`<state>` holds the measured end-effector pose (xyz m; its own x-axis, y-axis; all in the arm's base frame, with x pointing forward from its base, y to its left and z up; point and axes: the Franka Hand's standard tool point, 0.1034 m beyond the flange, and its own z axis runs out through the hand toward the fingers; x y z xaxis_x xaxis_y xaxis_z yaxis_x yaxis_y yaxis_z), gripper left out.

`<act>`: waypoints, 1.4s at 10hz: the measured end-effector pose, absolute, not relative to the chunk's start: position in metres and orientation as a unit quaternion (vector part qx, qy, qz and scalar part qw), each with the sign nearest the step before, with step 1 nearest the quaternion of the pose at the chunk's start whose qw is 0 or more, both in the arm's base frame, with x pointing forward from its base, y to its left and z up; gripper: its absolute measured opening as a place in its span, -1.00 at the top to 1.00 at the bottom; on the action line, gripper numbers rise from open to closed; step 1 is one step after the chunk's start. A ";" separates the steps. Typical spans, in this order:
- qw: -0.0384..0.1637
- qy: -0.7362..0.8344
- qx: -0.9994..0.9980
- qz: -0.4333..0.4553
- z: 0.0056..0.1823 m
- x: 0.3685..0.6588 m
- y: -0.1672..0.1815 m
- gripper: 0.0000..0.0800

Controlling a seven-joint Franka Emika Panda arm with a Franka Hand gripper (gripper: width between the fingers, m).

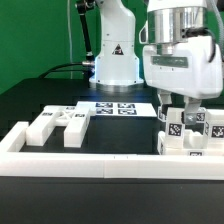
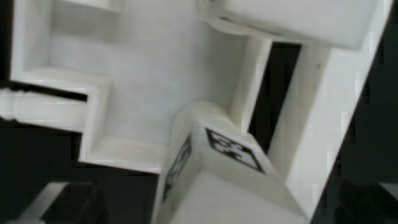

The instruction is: Assemble chair

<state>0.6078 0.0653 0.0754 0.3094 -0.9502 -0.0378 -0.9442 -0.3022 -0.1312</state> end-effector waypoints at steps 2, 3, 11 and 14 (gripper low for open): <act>0.061 0.488 -0.870 -0.032 0.075 0.608 0.064 -0.62; 0.059 0.437 -0.897 -0.035 0.075 0.608 0.064 -0.62; 0.037 0.143 -0.988 -0.050 0.073 0.607 0.056 -0.62; 0.033 0.111 -0.992 -0.051 0.073 0.608 0.054 -0.32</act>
Offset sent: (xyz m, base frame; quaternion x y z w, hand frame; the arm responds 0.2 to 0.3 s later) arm 0.0000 0.0020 -0.0031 -0.0040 0.0085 -0.1905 0.9816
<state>0.6076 0.0541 0.0727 0.9702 -0.2231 0.0940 -0.2164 -0.9733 -0.0769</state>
